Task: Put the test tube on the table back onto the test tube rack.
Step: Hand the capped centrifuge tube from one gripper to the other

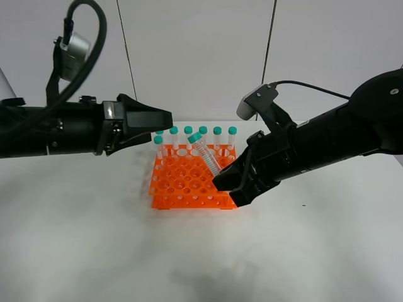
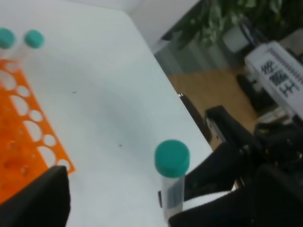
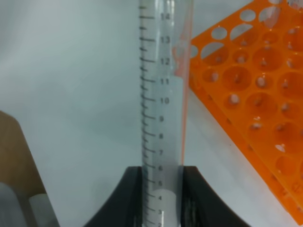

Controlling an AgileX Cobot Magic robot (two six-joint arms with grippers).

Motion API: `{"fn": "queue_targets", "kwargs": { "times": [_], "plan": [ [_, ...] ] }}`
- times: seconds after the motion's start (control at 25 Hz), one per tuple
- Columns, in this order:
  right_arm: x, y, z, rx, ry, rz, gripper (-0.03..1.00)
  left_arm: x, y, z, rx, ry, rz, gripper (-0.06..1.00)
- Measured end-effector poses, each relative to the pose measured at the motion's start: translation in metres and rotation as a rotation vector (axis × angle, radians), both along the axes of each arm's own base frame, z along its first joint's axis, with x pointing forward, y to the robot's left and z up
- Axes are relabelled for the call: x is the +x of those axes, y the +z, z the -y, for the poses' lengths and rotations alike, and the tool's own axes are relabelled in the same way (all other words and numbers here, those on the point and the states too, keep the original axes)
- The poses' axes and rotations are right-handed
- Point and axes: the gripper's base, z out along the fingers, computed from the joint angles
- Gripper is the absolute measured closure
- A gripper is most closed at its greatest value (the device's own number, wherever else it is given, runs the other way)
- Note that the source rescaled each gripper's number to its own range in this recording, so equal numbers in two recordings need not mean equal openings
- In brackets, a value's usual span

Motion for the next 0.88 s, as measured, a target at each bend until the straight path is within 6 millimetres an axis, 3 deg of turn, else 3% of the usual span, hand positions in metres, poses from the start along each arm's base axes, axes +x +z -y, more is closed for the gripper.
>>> {"fn": "queue_targets", "kwargs": {
  "times": [0.24, 0.4, 0.88],
  "plan": [
    [0.001, 0.0, 0.0, 0.006, -0.008, 0.001, 0.94, 0.009, -0.007, 0.024, 0.012, -0.072, -0.012, -0.06],
    [0.0, 0.0, 0.0, 0.006, -0.006, -0.001, 0.94, 0.016, -0.002, 0.036, 0.003, -0.095, 0.005, -0.06],
    [-0.001, 0.001, -0.002, 0.03, -0.008, -0.025, 0.94, 0.019, -0.011, 0.045, 0.009, -0.122, -0.024, -0.06]
  ]
}}
